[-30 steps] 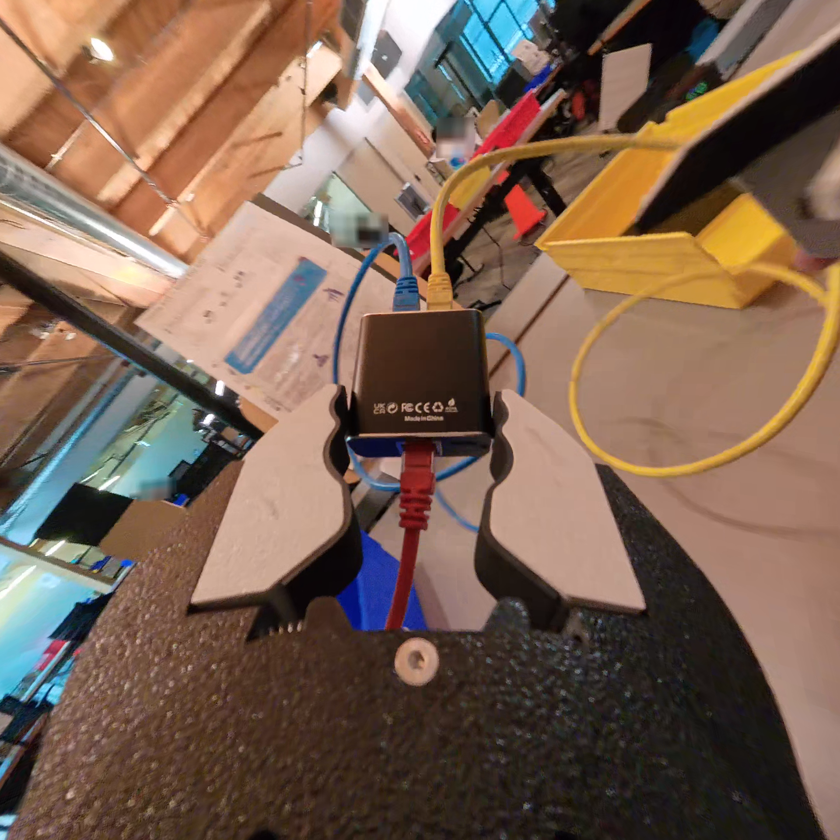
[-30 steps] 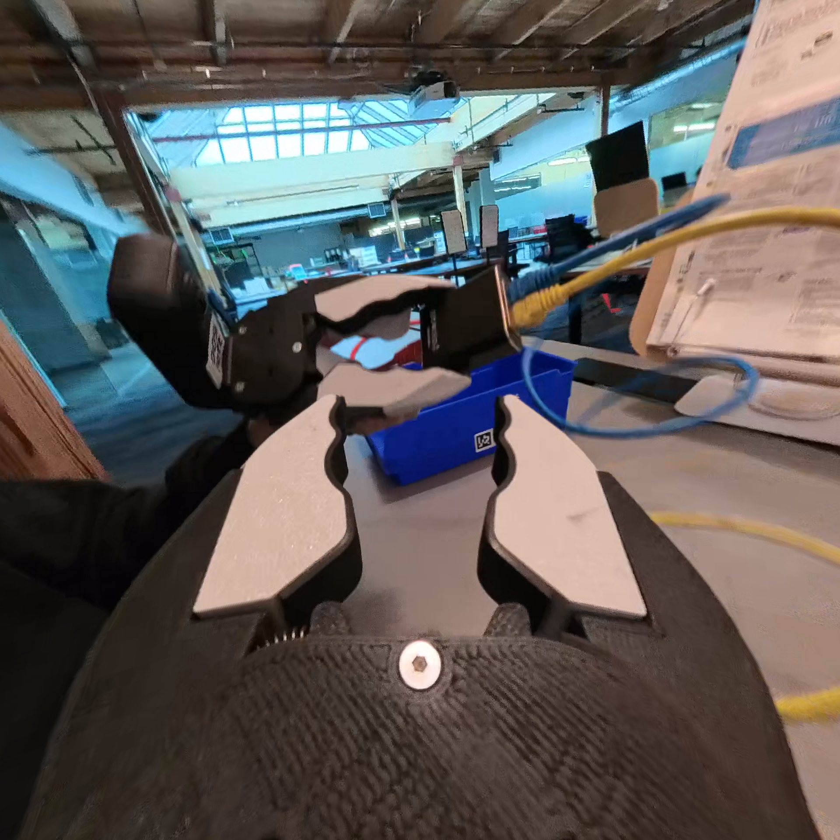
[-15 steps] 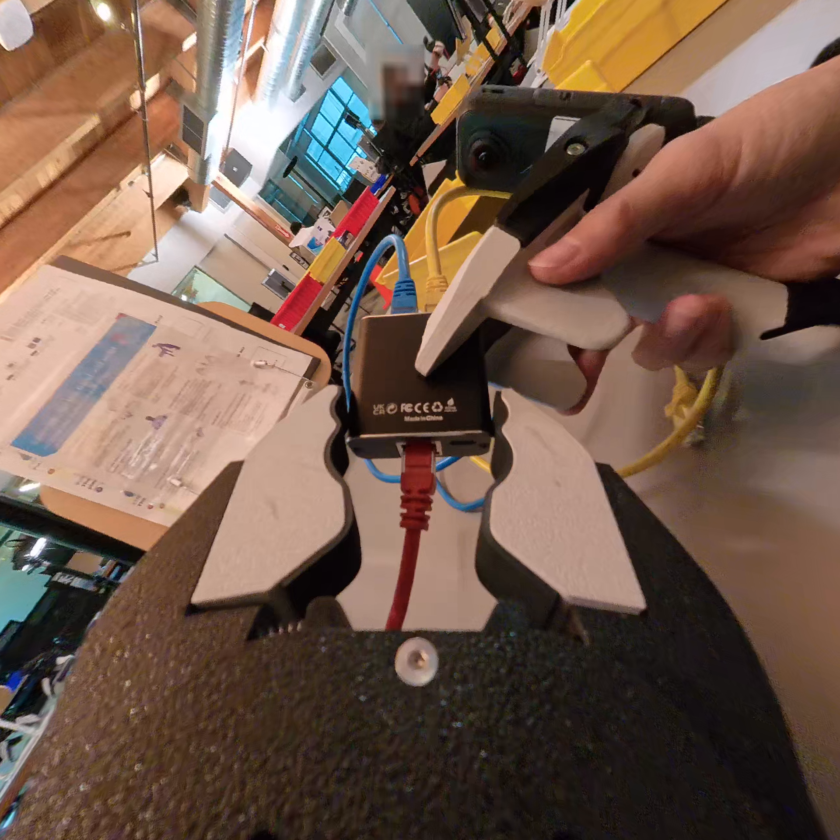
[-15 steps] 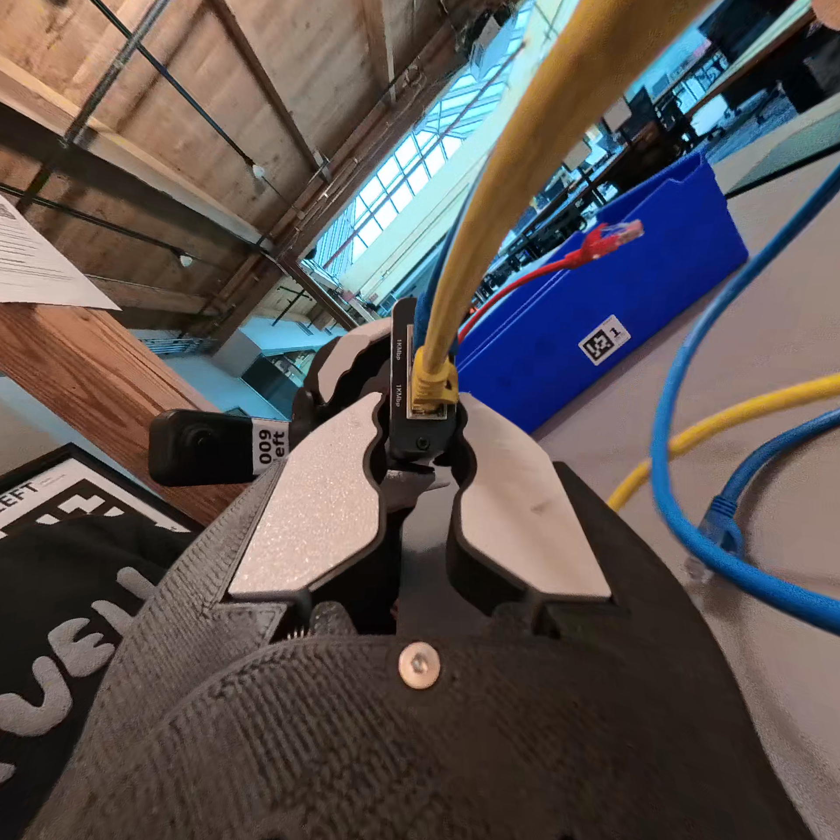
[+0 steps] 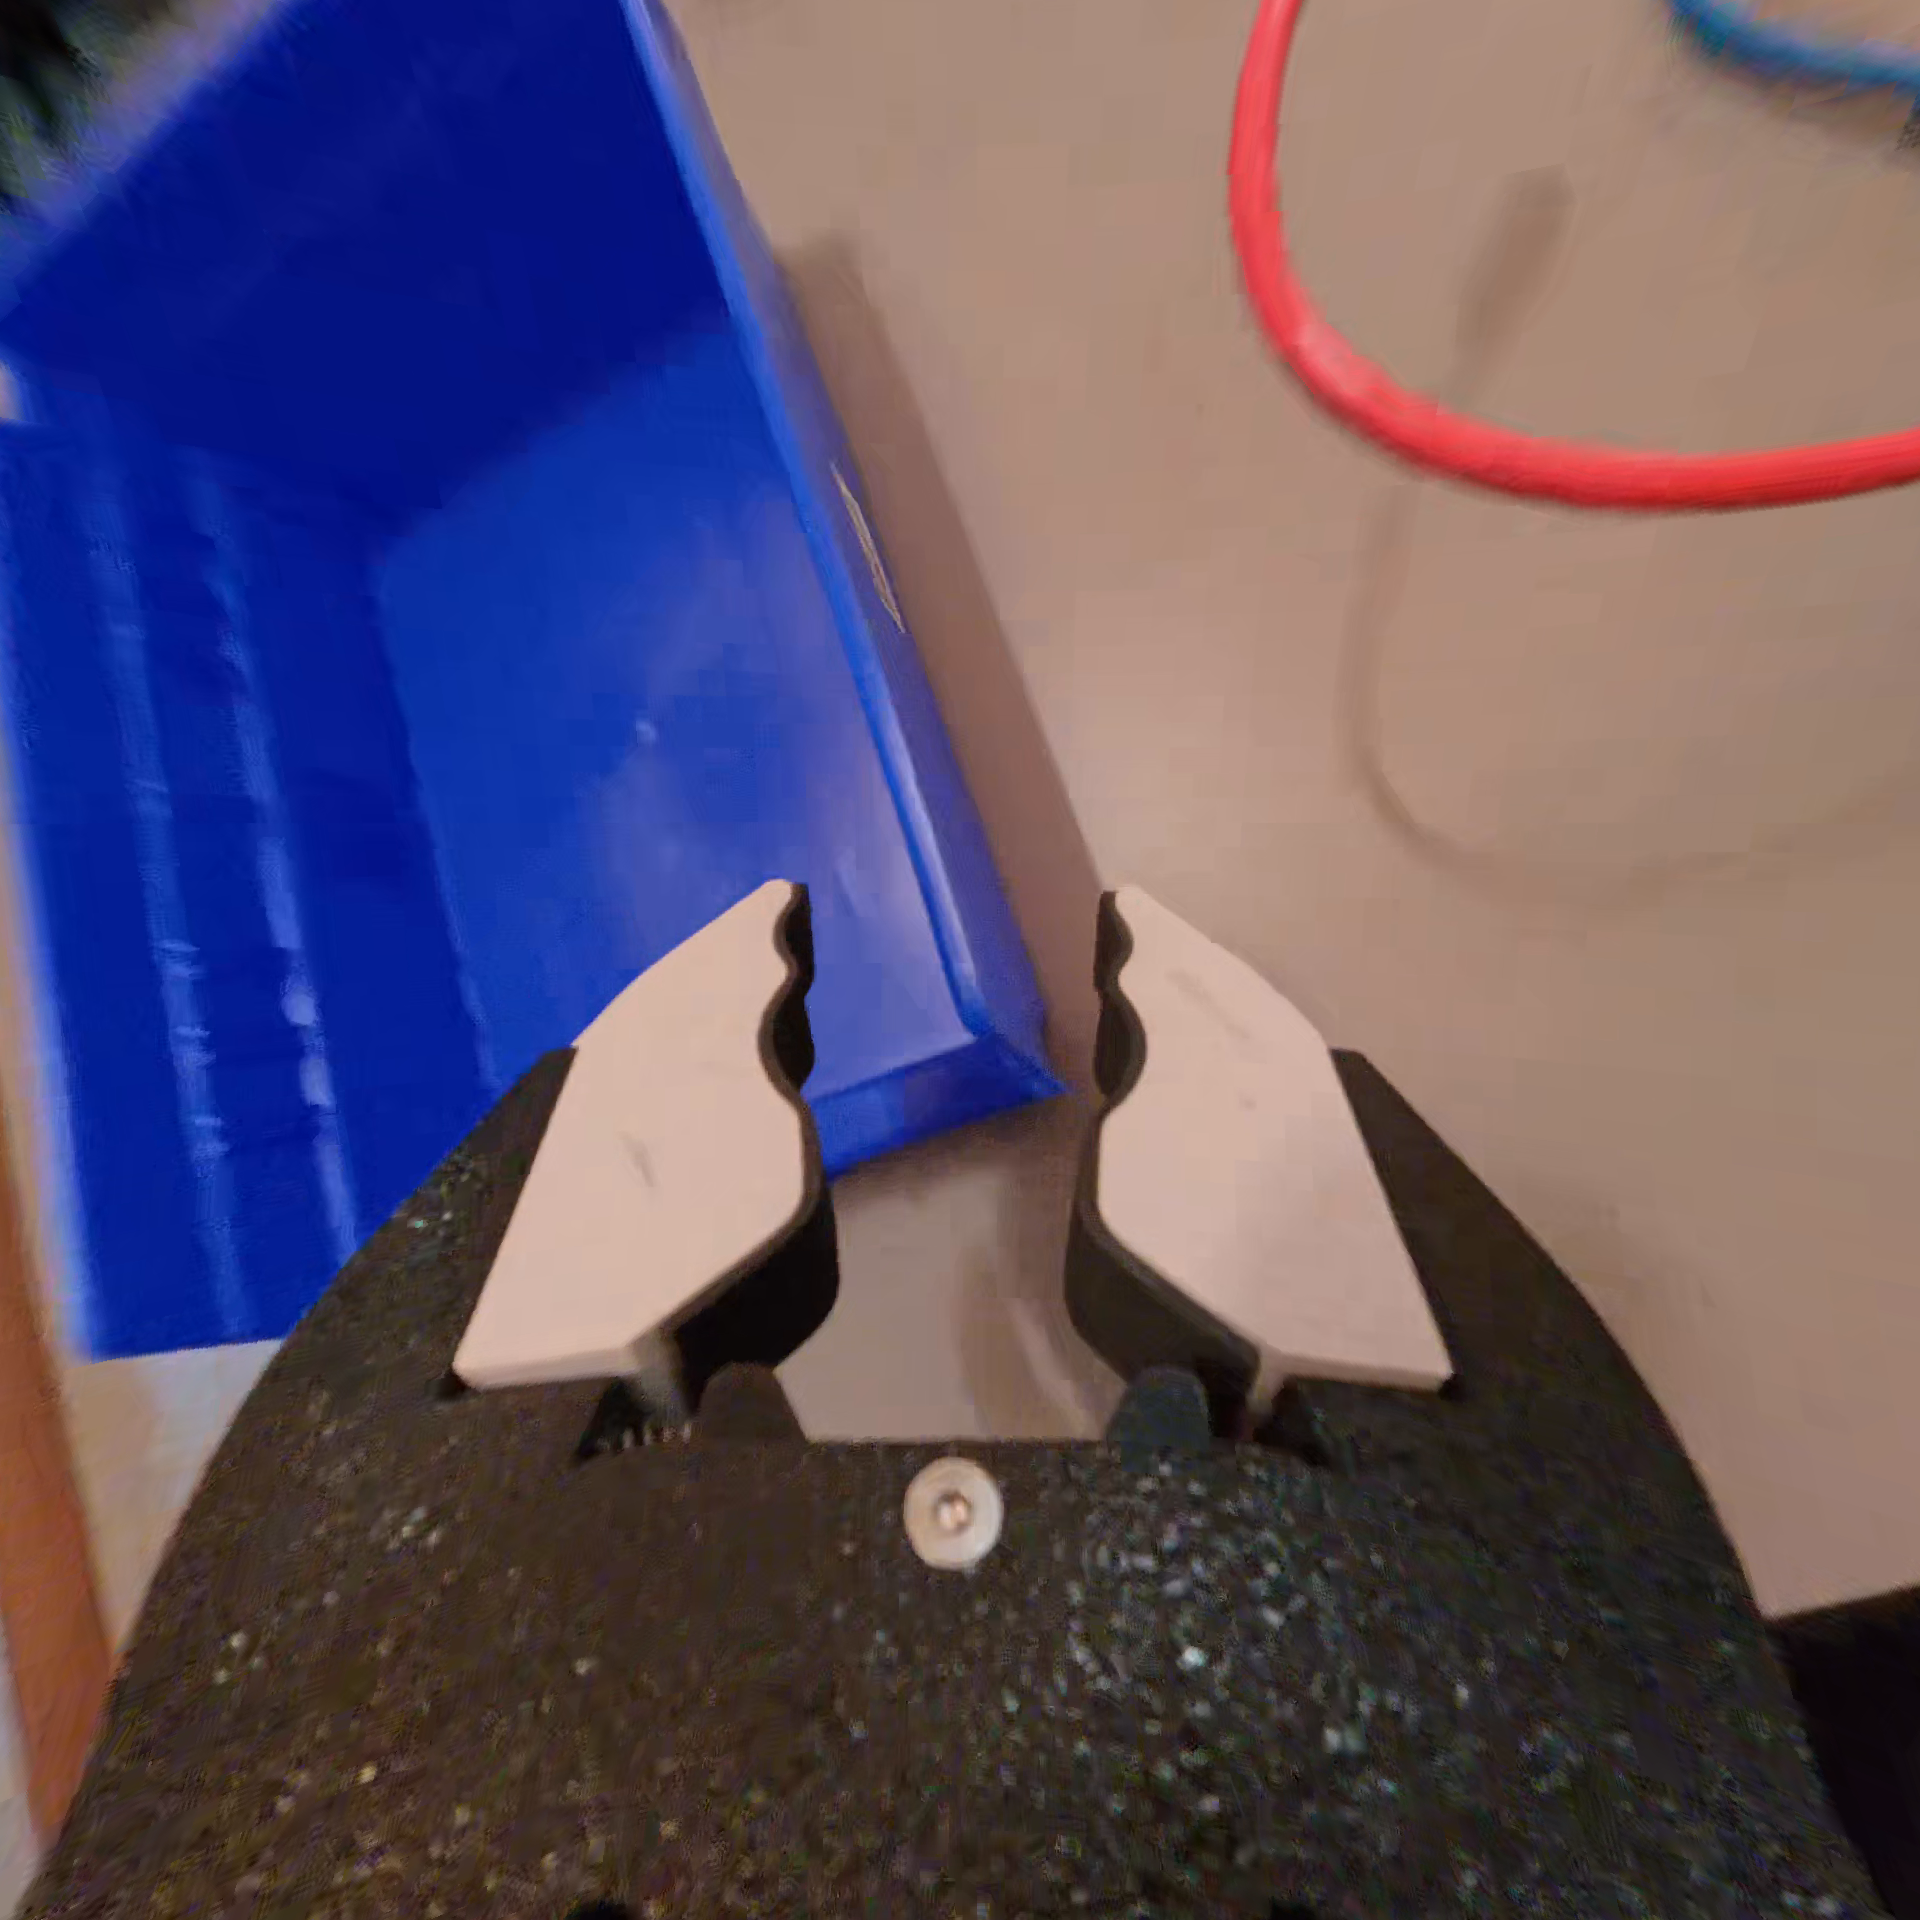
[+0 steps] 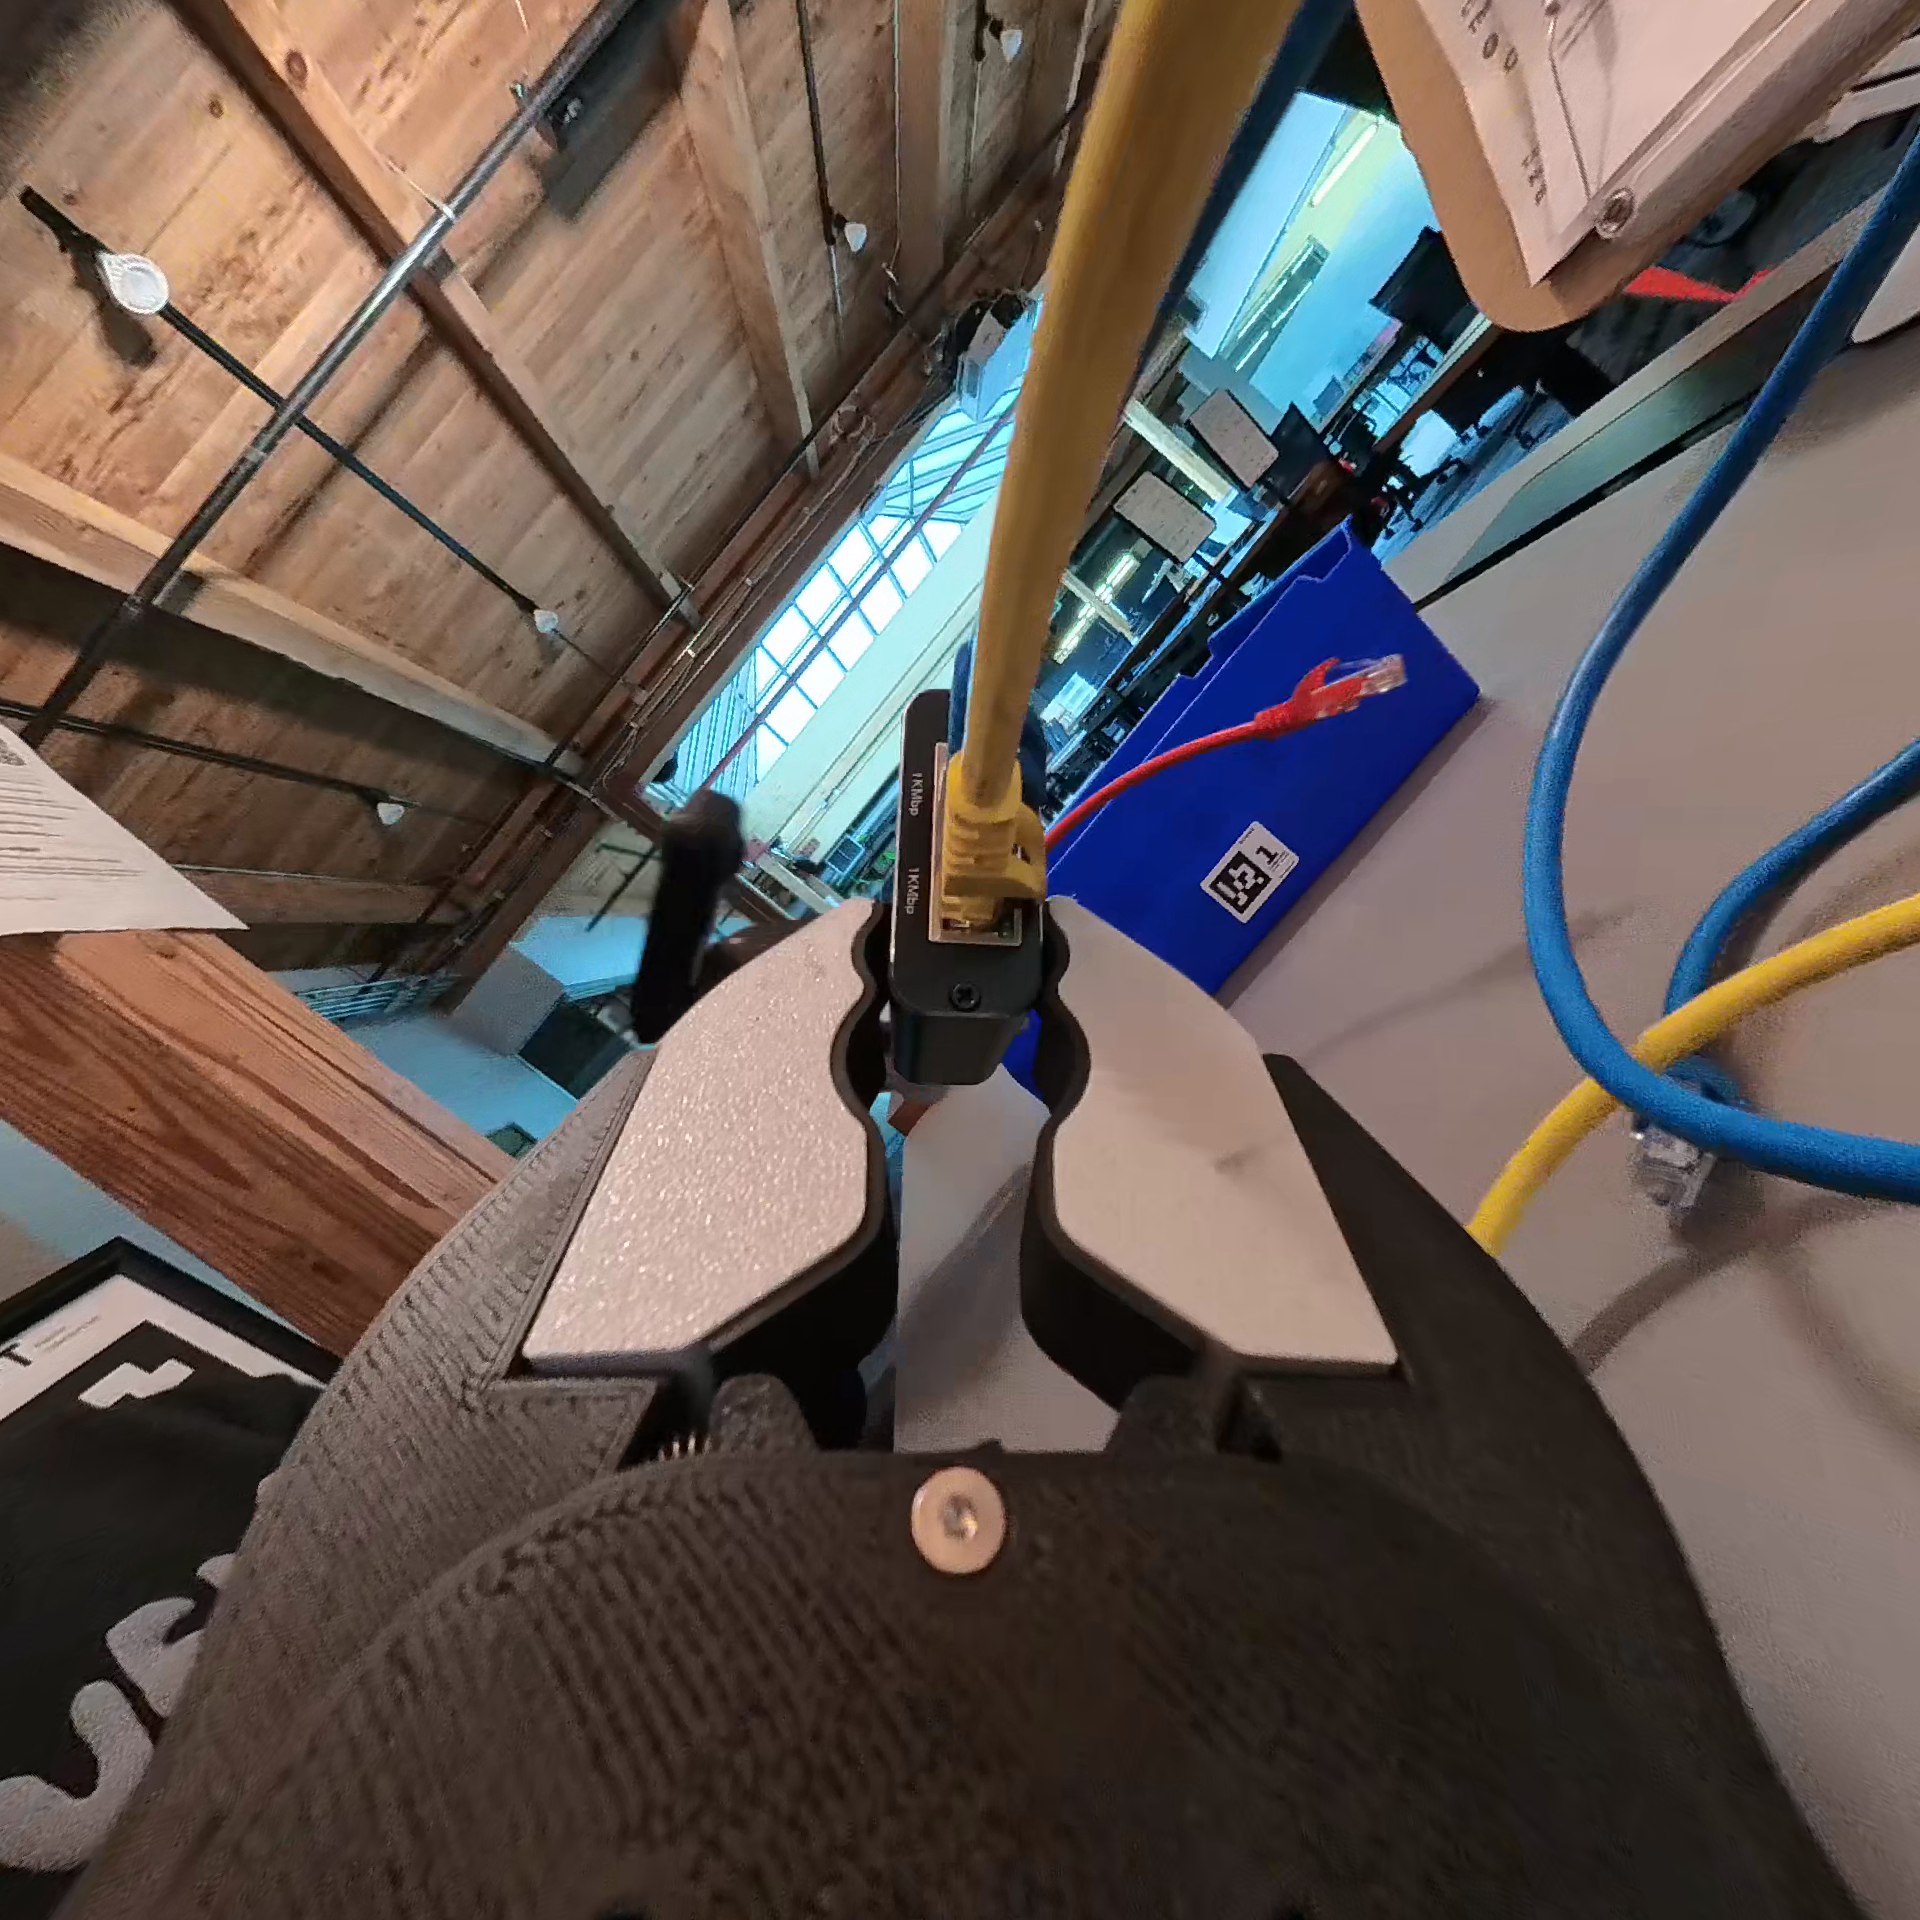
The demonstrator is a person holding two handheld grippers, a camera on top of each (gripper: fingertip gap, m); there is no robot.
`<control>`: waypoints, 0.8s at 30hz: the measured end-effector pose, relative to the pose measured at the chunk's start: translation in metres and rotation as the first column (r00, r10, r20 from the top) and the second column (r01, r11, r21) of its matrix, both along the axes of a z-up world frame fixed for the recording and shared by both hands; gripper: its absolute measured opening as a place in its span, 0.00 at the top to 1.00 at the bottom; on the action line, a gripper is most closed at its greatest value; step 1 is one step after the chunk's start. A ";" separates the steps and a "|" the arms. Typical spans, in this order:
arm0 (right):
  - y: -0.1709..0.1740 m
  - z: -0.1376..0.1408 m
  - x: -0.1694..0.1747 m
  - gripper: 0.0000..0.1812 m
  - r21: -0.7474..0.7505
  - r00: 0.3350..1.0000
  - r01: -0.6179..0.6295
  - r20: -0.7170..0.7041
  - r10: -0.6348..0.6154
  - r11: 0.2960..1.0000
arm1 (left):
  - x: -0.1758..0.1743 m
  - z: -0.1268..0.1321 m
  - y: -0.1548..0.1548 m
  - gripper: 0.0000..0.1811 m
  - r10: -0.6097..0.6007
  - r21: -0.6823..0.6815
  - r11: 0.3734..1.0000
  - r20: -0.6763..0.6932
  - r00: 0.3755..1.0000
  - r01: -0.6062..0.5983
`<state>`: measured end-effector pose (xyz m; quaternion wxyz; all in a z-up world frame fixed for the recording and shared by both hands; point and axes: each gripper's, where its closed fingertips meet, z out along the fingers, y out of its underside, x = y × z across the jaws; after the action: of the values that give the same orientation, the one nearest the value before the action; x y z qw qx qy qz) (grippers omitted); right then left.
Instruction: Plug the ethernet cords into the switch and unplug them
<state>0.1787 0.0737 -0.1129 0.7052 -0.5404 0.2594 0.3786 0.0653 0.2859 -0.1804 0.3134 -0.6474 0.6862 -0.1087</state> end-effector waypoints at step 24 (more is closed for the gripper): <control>0.030 -0.006 -0.017 0.86 -0.060 0.999 0.002 0.054 0.001 0.998 | 0.050 -0.010 0.109 0.98 0.393 -0.112 0.915 0.455 0.799 -0.387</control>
<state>0.1615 0.1032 -0.1192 0.6955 -0.5712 0.2519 0.3557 0.1150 0.3950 -0.1905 0.4807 -0.7310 0.4413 -0.1993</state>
